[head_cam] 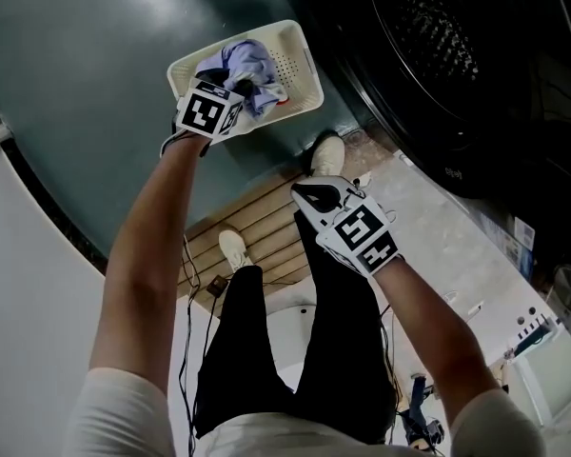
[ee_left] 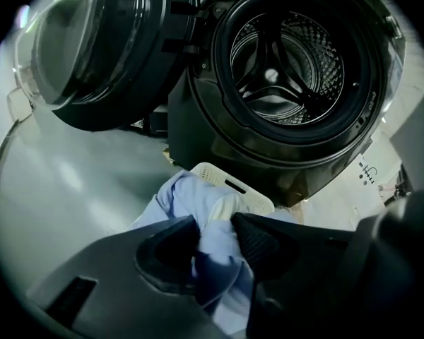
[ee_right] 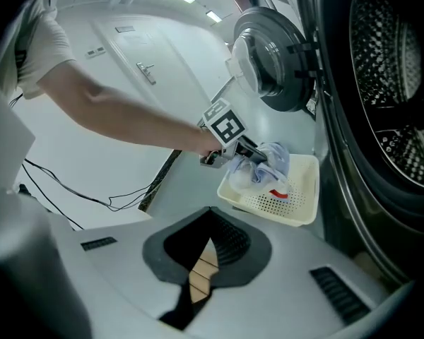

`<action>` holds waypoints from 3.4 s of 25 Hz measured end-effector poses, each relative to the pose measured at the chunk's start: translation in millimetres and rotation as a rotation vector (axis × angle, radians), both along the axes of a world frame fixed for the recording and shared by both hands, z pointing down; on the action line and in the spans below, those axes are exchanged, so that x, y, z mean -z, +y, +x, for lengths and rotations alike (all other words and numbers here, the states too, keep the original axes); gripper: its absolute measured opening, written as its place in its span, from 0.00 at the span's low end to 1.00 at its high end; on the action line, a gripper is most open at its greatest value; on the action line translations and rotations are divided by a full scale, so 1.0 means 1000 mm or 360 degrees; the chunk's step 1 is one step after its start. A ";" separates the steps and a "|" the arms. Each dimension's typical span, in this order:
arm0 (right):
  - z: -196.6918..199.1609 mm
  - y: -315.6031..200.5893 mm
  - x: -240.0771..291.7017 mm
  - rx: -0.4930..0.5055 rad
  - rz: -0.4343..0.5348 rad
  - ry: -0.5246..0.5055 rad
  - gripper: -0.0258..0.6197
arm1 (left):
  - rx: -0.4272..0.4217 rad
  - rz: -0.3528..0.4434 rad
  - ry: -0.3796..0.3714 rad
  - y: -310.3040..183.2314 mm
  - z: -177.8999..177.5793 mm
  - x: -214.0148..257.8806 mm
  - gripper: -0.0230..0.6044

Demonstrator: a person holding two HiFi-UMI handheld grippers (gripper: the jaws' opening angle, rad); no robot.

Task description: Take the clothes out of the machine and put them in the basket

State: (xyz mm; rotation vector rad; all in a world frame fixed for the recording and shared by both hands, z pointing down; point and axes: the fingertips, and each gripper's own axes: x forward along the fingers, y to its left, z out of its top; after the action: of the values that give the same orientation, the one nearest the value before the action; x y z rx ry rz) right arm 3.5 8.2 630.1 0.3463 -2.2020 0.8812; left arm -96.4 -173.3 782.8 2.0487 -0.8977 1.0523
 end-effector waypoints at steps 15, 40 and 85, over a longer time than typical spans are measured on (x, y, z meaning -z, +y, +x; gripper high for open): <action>0.000 -0.012 0.003 -0.0013 0.0032 -0.0013 0.04 | 0.0057 -0.0004 -0.0083 0.005 -0.015 -0.003 0.36; -0.036 0.018 0.096 -0.0173 0.0256 -0.0042 0.04 | 0.0258 0.0162 0.0318 0.084 -0.036 0.191 0.26; -0.046 0.227 0.448 -0.0390 0.0730 -0.0206 0.04 | -0.0283 0.0617 0.0714 0.403 -0.035 0.638 0.03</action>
State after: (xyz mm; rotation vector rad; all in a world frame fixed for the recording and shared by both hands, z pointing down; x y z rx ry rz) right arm -42.8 234.9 182.2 0.8111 -2.5105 0.5211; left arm -131.4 229.4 144.3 2.5854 -0.7322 0.4837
